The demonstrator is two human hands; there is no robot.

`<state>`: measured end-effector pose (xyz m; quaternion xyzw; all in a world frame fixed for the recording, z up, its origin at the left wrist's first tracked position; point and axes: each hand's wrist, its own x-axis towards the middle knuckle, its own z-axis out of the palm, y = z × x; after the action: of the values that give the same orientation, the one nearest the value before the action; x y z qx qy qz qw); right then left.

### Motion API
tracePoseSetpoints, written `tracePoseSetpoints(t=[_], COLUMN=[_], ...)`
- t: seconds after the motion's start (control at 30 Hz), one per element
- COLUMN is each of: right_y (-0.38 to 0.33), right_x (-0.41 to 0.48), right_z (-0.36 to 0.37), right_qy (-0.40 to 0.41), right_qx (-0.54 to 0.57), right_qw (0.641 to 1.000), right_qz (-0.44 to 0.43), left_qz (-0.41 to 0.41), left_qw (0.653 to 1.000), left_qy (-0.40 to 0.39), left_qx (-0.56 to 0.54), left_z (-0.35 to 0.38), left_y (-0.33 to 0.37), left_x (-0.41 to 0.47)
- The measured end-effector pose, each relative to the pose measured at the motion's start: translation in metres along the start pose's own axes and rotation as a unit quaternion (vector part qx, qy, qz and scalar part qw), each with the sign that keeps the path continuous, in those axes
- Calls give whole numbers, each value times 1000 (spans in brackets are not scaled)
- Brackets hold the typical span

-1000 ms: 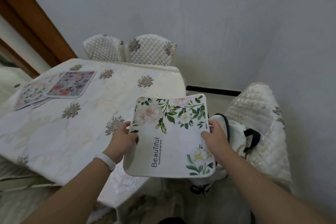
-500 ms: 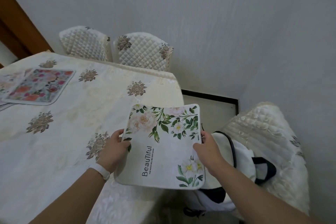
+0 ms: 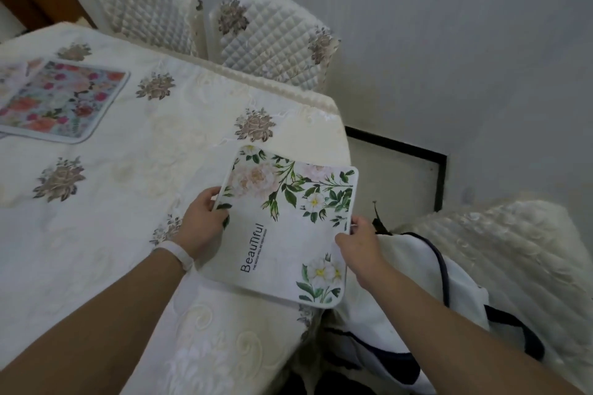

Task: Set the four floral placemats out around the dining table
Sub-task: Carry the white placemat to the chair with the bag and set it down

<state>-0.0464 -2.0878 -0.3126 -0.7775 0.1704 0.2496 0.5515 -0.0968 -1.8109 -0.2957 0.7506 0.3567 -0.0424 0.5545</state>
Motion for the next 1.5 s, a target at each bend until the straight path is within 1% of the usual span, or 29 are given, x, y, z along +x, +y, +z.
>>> tracePoseSetpoints(t=[0.2, 0.3, 0.5, 0.57, 0.73, 0.9, 1.17, 1.27, 1.33, 1.37, 1.43, 1.5], right_y=[4, 5, 12, 16, 22, 26, 33, 37, 39, 41, 46, 53], right_x=[19, 24, 38, 39, 36, 31, 17, 13, 7, 4, -2, -12], right_z=[16, 23, 31, 30, 30, 31, 34, 33, 33, 32, 29, 26], right_qy=[-26, -39, -45, -46, -48, -44, -39, -39, -28, -20, -20, -54], right_qx=[-22, -43, -85, -99, -137, -154, -181, -202, -251, -296, -384, -447], right_qw=[999, 998, 995, 993, 989, 987, 983, 978, 966, 952, 915, 875], right_qz=[15, 16, 40, 42, 8, 2, -18, -33, -57, -76, -127, -178], left_qz=[-12, -15, -26, -35, -21, -5, 13, 32, 46, 48, 55, 84], left_qw=[999, 998, 996, 996, 993, 992, 987, 979, 973, 974, 979, 966], left_qy=[16, 10, 7, 17, 44, 50, 32, 22, 18, 15, 6, -24], left_qx=[27, 52, 79, 81, 110, 117, 159, 201, 225, 219, 199, 244], left_z=[-8, -15, -19, -18, -17, -20, -30, -32, -33, -35, -40, -47], left_y=[-3, -11, -23, -31, -47, -59, -80, -84, -86, -88, -92, -102], left_x=[20, 30, 49, 53, 54, 49, 40, 35, 29, 26, 17, 9])
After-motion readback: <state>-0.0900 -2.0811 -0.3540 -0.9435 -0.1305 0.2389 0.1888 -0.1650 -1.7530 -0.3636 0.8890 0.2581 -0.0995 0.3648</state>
